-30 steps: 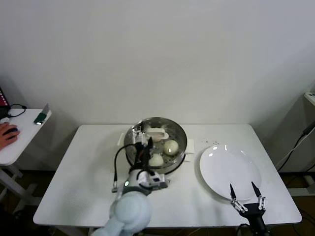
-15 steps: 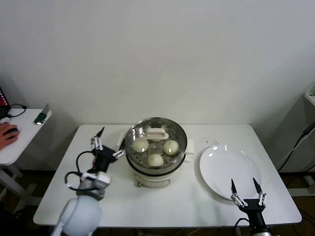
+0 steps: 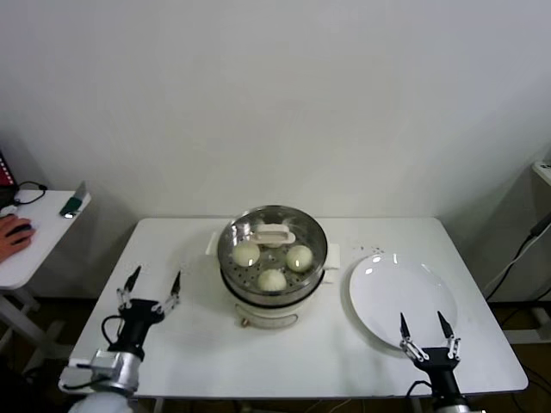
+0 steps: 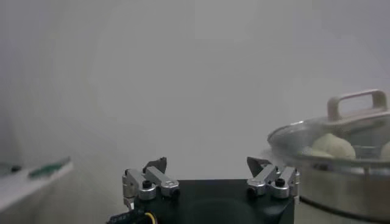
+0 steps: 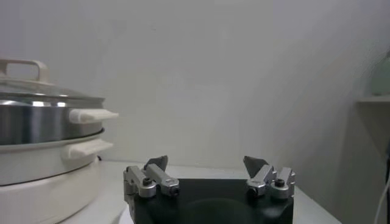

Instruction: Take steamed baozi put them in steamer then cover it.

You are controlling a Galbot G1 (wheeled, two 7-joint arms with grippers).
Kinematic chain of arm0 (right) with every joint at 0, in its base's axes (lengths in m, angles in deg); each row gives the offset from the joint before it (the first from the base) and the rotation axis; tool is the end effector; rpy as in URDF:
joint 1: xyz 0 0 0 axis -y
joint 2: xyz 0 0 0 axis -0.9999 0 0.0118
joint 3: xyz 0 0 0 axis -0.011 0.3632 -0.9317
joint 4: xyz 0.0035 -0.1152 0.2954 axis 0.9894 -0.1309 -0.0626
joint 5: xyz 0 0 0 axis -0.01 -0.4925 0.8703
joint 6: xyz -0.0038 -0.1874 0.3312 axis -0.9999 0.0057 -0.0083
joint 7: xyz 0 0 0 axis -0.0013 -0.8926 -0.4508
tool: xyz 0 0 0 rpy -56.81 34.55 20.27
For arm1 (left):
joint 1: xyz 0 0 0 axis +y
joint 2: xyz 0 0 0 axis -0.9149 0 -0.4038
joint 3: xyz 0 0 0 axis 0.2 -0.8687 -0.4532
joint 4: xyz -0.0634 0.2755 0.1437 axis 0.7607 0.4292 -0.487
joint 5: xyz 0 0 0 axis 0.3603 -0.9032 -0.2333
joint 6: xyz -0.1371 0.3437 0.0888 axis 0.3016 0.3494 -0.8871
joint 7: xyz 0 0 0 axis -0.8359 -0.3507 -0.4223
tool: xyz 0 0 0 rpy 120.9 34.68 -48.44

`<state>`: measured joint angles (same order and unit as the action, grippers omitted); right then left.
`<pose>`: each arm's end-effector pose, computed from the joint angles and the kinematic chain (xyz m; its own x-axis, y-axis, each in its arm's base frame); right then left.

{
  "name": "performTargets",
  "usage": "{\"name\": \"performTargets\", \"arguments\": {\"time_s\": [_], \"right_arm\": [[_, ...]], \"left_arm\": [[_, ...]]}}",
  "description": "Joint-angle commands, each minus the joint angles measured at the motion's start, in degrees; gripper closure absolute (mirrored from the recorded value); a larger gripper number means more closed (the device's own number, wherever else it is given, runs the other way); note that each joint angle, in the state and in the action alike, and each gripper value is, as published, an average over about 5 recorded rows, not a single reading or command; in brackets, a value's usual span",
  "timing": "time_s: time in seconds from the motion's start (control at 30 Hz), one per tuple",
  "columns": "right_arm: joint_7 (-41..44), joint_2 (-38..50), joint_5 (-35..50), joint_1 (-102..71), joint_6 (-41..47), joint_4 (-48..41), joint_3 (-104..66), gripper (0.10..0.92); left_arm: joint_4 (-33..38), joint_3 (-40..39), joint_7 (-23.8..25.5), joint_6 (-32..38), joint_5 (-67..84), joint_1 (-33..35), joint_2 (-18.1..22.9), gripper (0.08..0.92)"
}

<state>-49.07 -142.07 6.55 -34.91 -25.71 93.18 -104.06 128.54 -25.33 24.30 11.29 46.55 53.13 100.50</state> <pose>0.1736 -0.1064 -0.3949 -1.0000 0.0031 -0.0009 0.0031 0.9983 -0.0589 0.2310 0.0825 -0.3030 -0.9995 0.0224 0.0214 0.0253 0.9891 0.1449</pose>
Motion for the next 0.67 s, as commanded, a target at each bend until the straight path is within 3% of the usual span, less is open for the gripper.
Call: {"name": "performTargets", "arguments": {"time_s": [0.03, 0.67], "right_arm": [[0.46, 0.44, 1.70, -0.03, 0.32, -0.15, 0.37, 0.203], [0.65, 0.18, 2.40, 0.28, -0.01, -0.94, 1.00, 0.203]], "left_arm": [[-8.68, 1.56, 0.54, 12.38, 10.07, 5.25, 1.95, 0.177], [-9.17, 1.17, 1.30, 12.88, 9.22, 5.32, 2.80, 0.177]]}}
